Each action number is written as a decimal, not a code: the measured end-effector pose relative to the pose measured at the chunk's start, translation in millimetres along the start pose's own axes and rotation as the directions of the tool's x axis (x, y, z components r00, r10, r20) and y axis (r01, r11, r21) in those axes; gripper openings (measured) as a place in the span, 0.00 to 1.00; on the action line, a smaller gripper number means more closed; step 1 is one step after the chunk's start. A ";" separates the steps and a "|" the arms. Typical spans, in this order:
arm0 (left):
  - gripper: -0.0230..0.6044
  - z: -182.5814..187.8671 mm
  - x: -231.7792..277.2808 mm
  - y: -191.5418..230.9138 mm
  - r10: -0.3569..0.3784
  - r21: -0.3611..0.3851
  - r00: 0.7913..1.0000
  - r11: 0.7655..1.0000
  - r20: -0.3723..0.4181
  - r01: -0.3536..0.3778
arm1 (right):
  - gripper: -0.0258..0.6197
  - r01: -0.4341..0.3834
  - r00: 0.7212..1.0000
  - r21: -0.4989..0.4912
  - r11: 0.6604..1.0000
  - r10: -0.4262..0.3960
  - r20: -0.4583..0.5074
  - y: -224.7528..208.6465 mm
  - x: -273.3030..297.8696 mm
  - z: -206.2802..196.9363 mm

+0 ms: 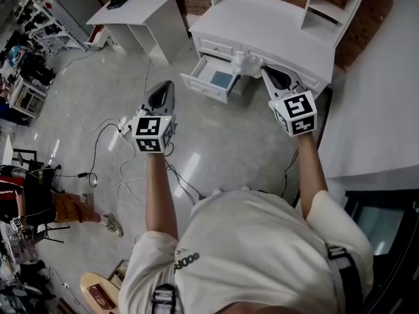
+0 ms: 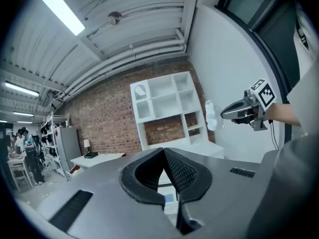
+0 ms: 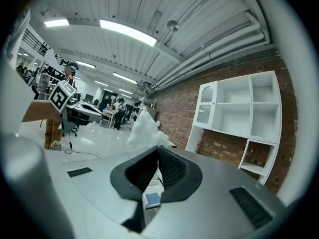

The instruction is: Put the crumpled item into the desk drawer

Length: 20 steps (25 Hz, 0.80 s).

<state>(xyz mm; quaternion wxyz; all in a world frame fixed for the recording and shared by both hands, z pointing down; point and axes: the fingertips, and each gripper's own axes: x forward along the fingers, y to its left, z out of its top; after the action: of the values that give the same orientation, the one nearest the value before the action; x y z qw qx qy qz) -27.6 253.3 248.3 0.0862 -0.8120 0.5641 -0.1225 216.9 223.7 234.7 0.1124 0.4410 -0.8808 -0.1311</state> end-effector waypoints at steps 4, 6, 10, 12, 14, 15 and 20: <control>0.07 4.0 3.7 -15.6 0.017 -0.004 1.000 1.000 -0.010 -0.017 | 0.05 -0.012 1.000 0.002 1.000 0.012 0.004 -14.2 -8.5 -10.4; 0.07 6.5 6.5 -24.5 0.021 -0.005 1.000 1.000 -0.011 -0.021 | 0.05 -0.013 1.000 0.002 1.000 0.013 0.002 -22.2 -13.5 -15.1; 0.07 8.9 12.8 -37.9 0.017 -0.006 1.000 1.000 -0.013 -0.017 | 0.05 -0.006 1.000 0.003 1.000 0.006 0.003 -35.9 -19.0 -22.2; 0.07 8.0 15.3 -40.9 0.021 -0.006 1.000 1.000 -0.021 -0.021 | 0.05 -0.010 1.000 0.007 1.000 0.010 0.005 -40.0 -17.7 -24.7; 0.07 10.0 20.0 -43.0 0.024 -0.005 0.999 1.000 -0.024 -0.024 | 0.05 -0.014 1.000 0.008 1.000 0.014 0.006 -45.4 -17.3 -26.0; 0.07 11.8 23.9 -43.6 0.024 -0.004 0.999 1.000 -0.022 -0.024 | 0.05 -0.014 1.000 0.008 1.000 0.014 0.007 -49.0 -16.6 -26.9; 0.07 7.8 46.4 -40.8 0.025 0.000 1.000 1.000 -0.016 -0.025 | 0.05 -0.024 1.000 0.024 0.999 0.023 0.012 -59.8 6.9 -40.6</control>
<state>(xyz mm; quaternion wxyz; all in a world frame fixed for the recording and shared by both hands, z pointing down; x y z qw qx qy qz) 26.7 224.1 256.9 0.0831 -0.8040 0.5749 -0.1276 270.3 178.2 253.7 0.1034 0.4311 -0.8881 -0.1216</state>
